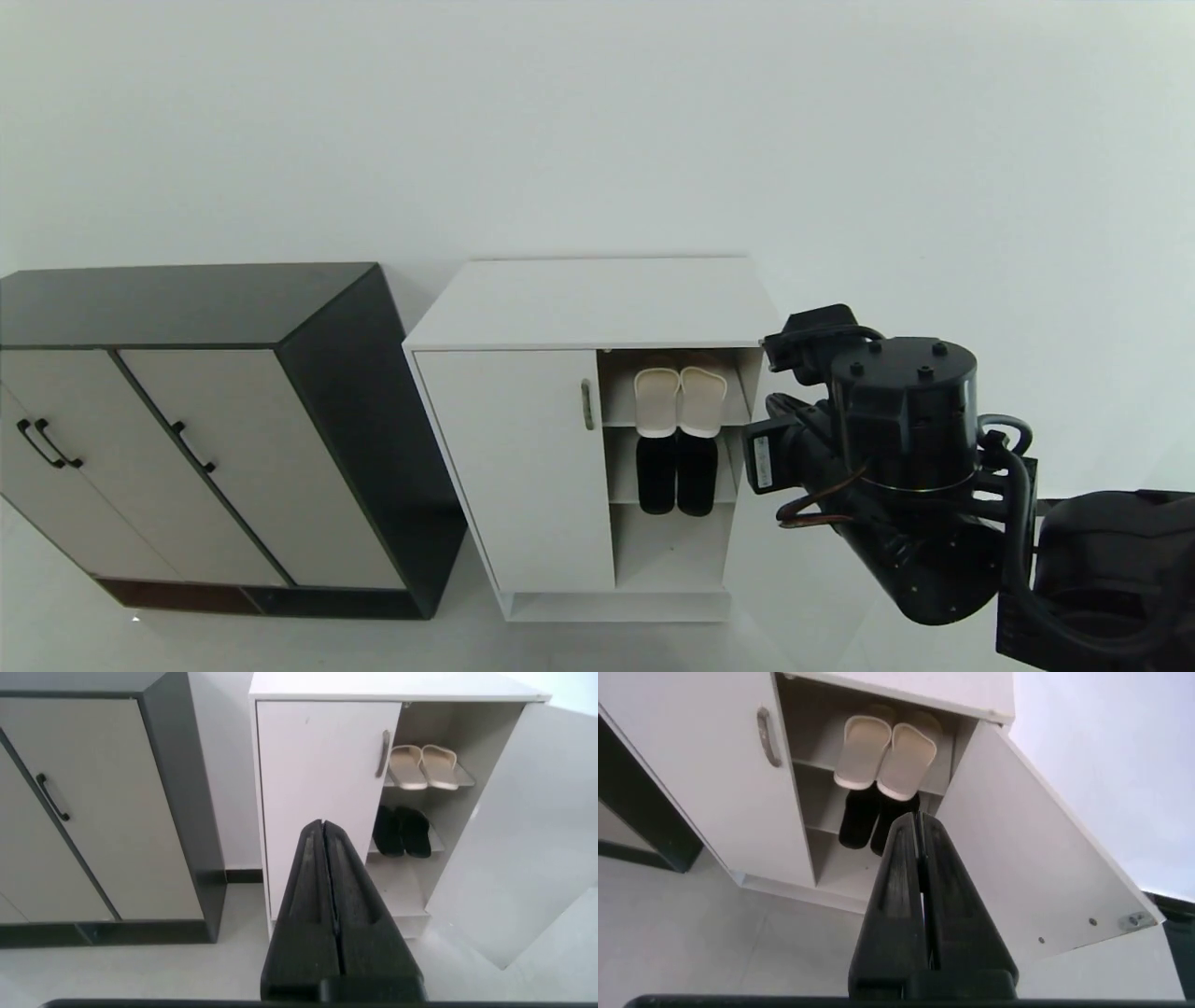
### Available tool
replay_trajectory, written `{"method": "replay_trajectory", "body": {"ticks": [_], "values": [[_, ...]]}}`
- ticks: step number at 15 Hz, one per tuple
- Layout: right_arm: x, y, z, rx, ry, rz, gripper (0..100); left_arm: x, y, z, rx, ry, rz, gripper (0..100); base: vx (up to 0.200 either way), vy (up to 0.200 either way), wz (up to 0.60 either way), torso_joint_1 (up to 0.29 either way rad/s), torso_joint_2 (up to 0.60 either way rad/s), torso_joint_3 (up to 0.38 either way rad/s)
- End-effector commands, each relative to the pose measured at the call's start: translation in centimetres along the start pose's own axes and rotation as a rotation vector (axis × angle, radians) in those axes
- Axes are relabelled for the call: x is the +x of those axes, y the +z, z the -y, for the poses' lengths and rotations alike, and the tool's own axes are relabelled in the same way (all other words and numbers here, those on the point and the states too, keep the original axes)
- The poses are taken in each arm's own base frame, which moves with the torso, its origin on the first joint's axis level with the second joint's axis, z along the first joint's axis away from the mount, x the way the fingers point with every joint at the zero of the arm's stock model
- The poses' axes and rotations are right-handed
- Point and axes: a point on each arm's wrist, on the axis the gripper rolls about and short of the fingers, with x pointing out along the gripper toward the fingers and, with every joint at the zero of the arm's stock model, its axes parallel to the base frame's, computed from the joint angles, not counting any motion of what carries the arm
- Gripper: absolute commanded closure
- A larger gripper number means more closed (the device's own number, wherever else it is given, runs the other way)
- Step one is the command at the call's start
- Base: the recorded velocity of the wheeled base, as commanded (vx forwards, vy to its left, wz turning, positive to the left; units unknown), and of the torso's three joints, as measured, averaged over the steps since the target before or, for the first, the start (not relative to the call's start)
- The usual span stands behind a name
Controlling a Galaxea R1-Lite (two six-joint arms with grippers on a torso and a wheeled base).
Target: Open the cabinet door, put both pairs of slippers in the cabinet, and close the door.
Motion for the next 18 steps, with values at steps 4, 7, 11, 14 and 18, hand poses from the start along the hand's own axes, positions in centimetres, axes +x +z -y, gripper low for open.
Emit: {"method": "replay_trajectory", "body": {"ticks": [4, 7, 11, 14, 18], "values": [[0.0, -0.7, 0.0, -0.029, 0.024, -0.010, 100, 0.0, 0.0, 0.0, 0.000, -0.001, 0.000, 100, 0.000, 0.000, 0.00, 0.061, -0.15, -0.072], [0.0, -0.7, 0.0, -0.030, 0.024, -0.010, 100, 0.0, 0.0, 0.0, 0.000, -0.001, 0.000, 100, 0.000, 0.000, 0.00, 0.000, 0.00, 0.000], [0.0, -0.8, -0.1, -0.041, 0.024, -0.015, 100, 0.0, 0.0, 0.0, 0.000, -0.001, 0.000, 100, 0.000, 0.000, -0.45, 0.001, 0.00, 0.003], [0.1, -0.9, 0.0, -0.040, 0.021, -0.015, 100, 0.0, 0.0, 0.0, 0.000, 0.000, 0.000, 100, 0.000, 0.000, -0.60, 0.012, 0.00, 0.002], [2.2, -0.5, 1.1, -0.023, -0.038, -0.009, 100, 0.0, 0.0, 0.0, 0.003, -0.001, -0.001, 100, 0.000, 0.000, 0.00, 0.000, 0.00, 0.000]]}}
